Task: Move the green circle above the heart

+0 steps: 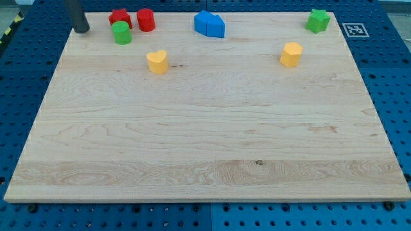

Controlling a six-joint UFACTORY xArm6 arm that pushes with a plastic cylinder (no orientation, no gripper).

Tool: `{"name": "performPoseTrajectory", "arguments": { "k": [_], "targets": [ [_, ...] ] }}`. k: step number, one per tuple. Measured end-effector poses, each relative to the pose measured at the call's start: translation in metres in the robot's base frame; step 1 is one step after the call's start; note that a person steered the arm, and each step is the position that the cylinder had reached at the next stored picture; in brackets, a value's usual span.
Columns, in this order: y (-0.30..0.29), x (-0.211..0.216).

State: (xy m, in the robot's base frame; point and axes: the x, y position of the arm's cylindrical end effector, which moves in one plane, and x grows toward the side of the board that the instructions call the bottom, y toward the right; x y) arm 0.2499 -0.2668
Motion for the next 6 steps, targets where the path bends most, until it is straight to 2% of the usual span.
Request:
{"name": "performPoseTrajectory", "arguments": {
  "k": [2, 3, 6],
  "targets": [
    [0.042, 0.011],
    [0.044, 0.027],
    [0.052, 0.026]
  ]
}}
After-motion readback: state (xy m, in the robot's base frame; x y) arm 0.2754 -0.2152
